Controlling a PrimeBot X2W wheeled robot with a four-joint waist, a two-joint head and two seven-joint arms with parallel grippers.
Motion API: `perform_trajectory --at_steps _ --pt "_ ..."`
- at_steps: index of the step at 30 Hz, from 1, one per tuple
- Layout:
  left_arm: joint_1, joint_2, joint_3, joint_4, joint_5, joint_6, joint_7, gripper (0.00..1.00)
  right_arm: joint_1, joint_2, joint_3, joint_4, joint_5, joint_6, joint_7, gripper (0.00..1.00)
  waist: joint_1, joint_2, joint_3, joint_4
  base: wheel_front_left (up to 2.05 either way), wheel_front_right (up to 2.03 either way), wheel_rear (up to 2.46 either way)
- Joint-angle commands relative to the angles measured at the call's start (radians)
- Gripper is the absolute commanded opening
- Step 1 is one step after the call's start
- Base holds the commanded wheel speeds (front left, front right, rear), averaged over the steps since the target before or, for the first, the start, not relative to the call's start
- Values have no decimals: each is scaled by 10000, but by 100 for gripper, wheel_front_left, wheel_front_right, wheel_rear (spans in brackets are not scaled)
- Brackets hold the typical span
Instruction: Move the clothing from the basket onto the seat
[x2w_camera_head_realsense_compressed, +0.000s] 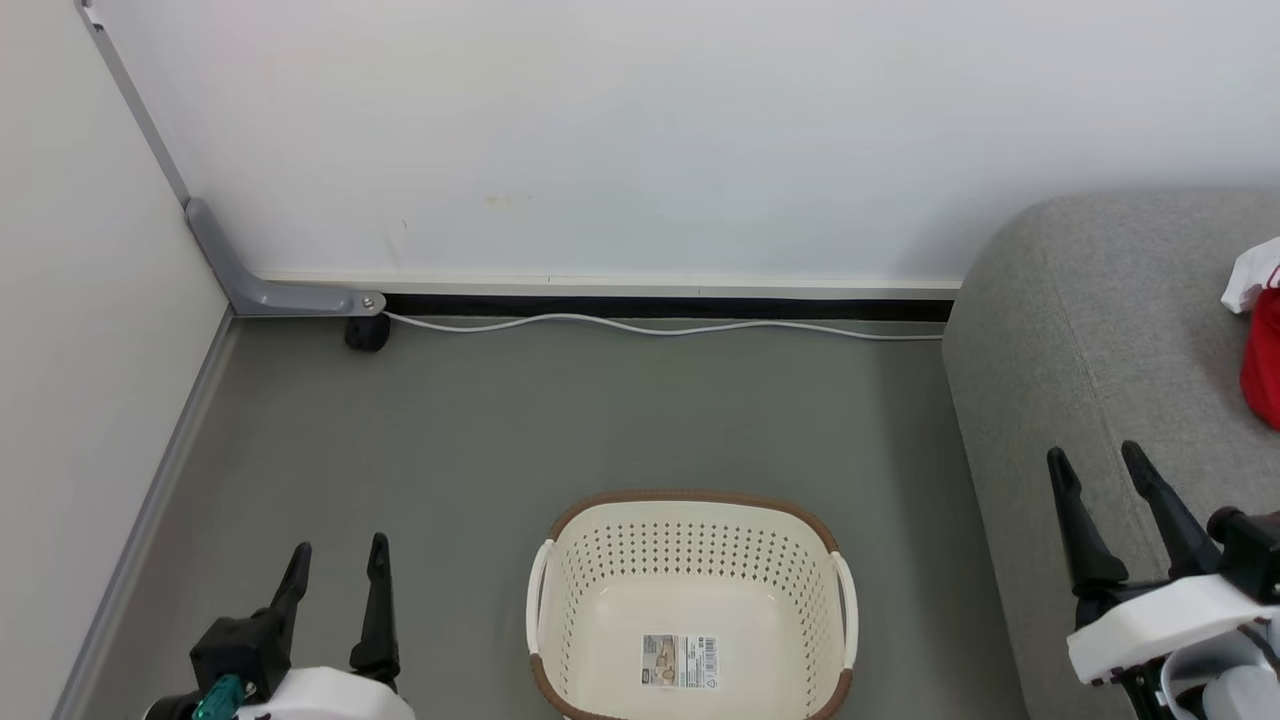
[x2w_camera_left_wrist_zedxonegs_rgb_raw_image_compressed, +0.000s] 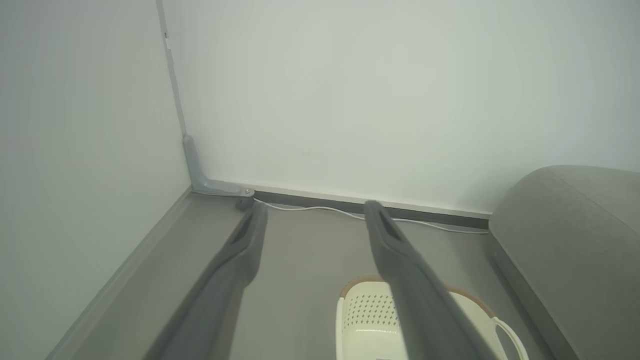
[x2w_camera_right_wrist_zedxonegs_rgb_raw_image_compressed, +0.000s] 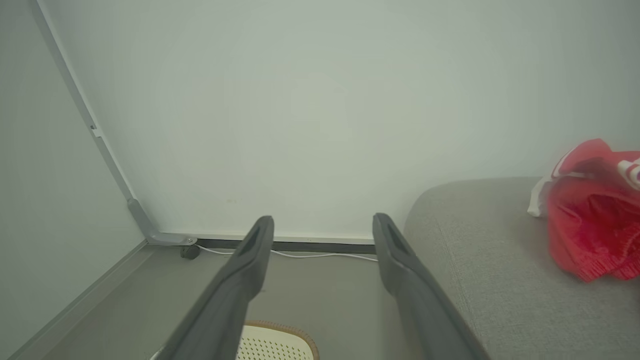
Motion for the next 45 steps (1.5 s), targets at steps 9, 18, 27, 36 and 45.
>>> perform_trajectory --at_steps 9,18,27,36,45 --pt "549 -86 713 -786 534 -2 -61 100 773 165 -139 -439 -670 29 -59 100 0 -1 -94 -106 0 0 0" --pt "657 -102 341 -908 325 219 -61 100 913 350 -161 -404 -1047 29 -59 100 0 -1 -57 -212 0 0 0" --pt "641 -103 215 -978 353 301 -61 100 797 338 -201 -298 -1150 29 -59 100 0 -1 16 -285 0 0 0" --pt "650 -104 105 -891 311 313 -61 100 787 349 -232 -267 -1212 29 -59 100 0 -1 31 -314 0 0 0" --pt "612 -104 17 -872 277 280 -61 100 720 317 -302 -214 -1219 29 -59 100 0 -1 102 -345 0 0 0"
